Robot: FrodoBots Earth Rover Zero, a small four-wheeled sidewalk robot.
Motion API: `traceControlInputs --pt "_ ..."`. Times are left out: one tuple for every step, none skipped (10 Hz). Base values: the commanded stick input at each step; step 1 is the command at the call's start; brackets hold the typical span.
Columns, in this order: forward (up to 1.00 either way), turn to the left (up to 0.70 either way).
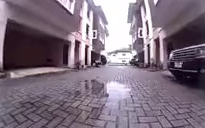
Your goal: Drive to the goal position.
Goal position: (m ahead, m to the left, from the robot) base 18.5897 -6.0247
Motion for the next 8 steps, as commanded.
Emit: traceControlInputs --pt "0.50 0.00" --pt "0.50 0.00" --pt "0.50 0.00" --pt "0.50 0.00" --pt "0.50 0.00" --pt "0.50 0.00" --pt "0.50 0.00" --pt "0.50 0.00"
